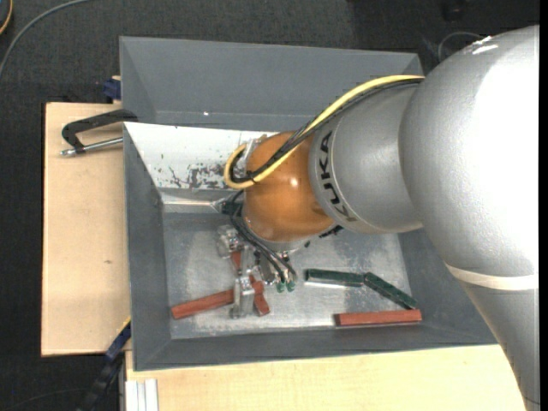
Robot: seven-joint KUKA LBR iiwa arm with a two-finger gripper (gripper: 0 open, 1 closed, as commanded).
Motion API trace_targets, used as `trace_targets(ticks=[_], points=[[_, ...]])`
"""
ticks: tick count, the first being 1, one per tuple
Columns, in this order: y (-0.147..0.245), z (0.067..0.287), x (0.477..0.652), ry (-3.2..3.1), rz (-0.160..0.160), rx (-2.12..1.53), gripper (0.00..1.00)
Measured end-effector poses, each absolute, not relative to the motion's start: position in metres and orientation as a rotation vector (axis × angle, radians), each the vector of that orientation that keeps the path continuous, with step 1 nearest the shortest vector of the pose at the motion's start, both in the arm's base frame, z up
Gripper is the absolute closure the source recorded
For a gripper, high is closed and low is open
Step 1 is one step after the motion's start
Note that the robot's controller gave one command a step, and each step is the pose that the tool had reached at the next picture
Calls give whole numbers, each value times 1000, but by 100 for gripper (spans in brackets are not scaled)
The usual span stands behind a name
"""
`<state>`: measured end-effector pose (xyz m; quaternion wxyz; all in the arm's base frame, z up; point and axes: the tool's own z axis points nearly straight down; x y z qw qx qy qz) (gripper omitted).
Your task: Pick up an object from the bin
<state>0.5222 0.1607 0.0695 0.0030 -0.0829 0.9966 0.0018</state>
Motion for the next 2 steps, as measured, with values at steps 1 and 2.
trace_targets(ticks=[1, 2], points=[[161, 77, 528, 3108, 11, -253, 100], [183, 223, 542, 3092, 6, -457, 100]])
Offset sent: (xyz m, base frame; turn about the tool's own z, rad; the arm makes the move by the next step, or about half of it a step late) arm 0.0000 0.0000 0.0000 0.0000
